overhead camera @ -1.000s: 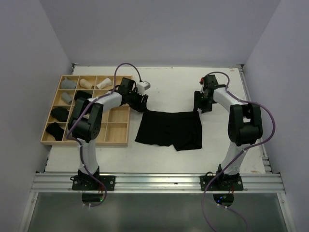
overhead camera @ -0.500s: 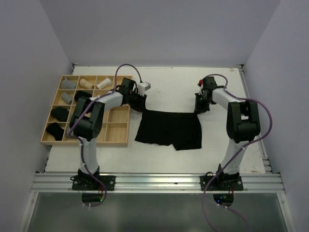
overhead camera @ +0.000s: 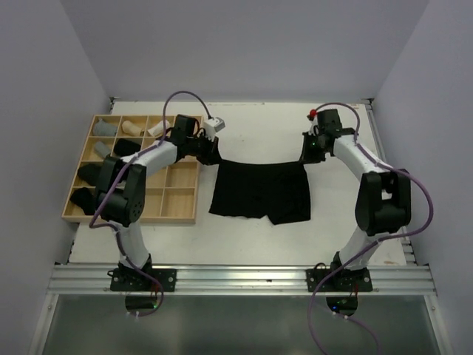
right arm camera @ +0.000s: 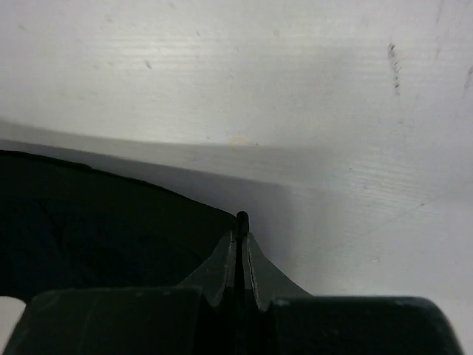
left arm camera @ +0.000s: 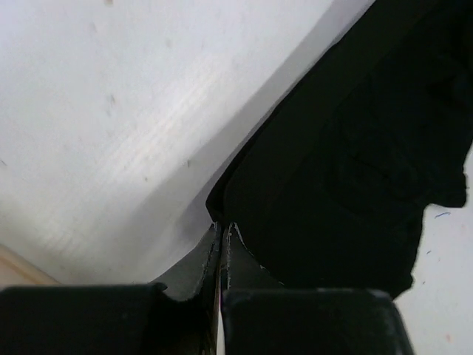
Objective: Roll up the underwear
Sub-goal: Flatten the underwear
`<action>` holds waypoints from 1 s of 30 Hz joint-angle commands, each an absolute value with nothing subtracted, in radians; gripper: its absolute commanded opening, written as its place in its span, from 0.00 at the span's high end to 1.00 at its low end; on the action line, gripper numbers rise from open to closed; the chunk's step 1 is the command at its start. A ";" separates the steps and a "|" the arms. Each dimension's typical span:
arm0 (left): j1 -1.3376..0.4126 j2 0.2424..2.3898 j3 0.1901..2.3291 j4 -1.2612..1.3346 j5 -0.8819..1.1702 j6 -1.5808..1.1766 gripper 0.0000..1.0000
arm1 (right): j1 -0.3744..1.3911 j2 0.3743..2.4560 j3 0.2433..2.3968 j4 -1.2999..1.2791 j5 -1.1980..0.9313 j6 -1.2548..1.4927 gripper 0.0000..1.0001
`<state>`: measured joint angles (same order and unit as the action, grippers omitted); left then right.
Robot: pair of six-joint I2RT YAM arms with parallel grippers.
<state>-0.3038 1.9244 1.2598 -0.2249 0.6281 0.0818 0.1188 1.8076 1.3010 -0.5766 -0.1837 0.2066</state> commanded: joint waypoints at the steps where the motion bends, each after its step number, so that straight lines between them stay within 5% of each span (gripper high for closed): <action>1: -0.296 1.746 1.281 -0.058 0.701 0.127 1.00 | 0.118 1.614 1.357 -0.551 -0.203 0.163 1.00; 8: -0.298 1.569 1.399 0.002 0.678 0.173 1.00 | 0.118 1.332 1.479 -0.554 -0.314 0.129 1.00; 13: -0.350 1.491 1.233 -0.128 0.669 0.363 1.00 | 0.132 1.290 1.332 -0.601 -0.181 0.085 1.00; 15: -0.359 1.476 1.217 -0.231 0.727 0.403 1.00 | 0.153 1.313 1.353 -0.676 -0.302 0.058 1.00; 23: -0.360 1.100 0.959 -0.149 0.742 0.318 1.00 | 0.236 1.003 1.272 -0.729 -0.170 0.176 1.00; 30: -0.393 1.104 0.911 -0.143 0.720 0.239 1.00 | 0.238 1.024 1.175 -0.769 -0.052 0.187 1.00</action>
